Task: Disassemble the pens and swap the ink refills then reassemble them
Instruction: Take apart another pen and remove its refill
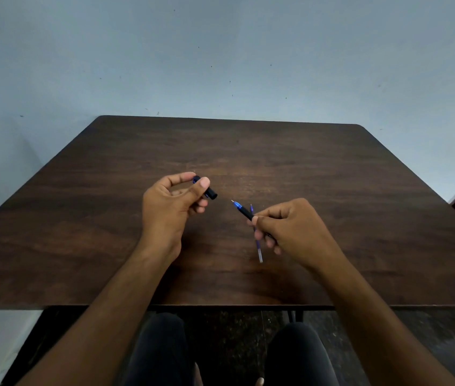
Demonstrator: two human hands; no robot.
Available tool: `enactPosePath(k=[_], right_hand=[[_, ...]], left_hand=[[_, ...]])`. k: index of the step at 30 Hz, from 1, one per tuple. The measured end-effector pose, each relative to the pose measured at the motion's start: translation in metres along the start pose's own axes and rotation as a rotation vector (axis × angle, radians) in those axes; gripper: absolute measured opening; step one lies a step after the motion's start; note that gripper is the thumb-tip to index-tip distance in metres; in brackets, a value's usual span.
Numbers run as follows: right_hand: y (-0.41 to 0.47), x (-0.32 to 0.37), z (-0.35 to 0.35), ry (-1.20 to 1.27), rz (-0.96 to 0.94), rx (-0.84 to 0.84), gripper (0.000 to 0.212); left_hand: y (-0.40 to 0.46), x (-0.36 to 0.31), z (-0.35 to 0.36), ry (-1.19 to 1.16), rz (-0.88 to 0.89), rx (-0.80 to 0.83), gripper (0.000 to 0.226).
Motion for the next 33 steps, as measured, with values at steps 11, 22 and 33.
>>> enactPosePath(k=[11, 22, 33], right_hand=[[-0.003, -0.009, -0.008, 0.063, 0.040, -0.043, 0.013], [-0.001, -0.017, -0.011, 0.033, 0.066, -0.050, 0.007], [-0.002, -0.016, -0.004, 0.042, 0.067, -0.023, 0.011]], left_hand=[[0.005, -0.001, 0.017, 0.863, 0.192, 0.050, 0.024], [0.001, 0.009, 0.032, 0.910, 0.211, 0.093, 0.026], [0.003, 0.014, 0.028, 1.036, 0.238, 0.033, 0.029]])
Point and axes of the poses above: each hand's wrist, its own y-axis towards the middle knuckle, its own z-axis out of the palm, x = y × z, the point moved 8 cm from there along y, towards the middle knuckle, and after that the axes turned 7 degrees about y, right-handed, at the moved point
